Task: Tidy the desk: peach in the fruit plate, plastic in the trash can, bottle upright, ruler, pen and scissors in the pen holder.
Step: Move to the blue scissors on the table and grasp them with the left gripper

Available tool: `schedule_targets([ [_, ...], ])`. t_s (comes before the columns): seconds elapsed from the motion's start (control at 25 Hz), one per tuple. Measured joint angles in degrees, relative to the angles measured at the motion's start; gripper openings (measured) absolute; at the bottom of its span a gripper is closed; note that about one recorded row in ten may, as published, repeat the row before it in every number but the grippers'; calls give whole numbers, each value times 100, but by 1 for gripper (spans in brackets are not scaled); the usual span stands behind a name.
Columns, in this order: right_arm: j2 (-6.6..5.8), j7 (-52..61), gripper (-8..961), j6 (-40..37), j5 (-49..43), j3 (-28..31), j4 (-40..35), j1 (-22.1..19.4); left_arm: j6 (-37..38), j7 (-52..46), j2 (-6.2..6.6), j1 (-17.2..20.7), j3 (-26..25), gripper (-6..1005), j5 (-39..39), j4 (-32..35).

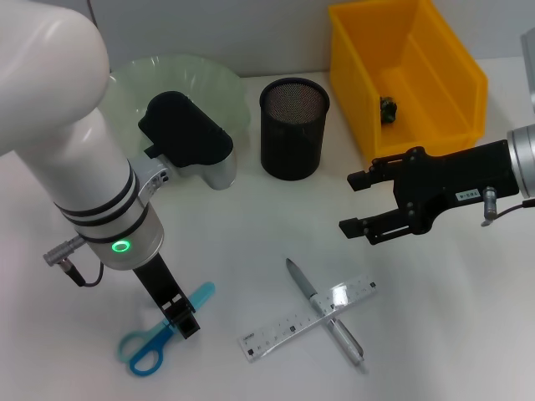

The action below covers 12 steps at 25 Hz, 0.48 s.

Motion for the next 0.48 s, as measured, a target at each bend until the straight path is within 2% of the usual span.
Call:
schedule_targets([
  [0.48, -9, 31, 780, -1, 0, 1, 0, 9, -7, 20, 0, -6, 9, 575, -2, 2],
])
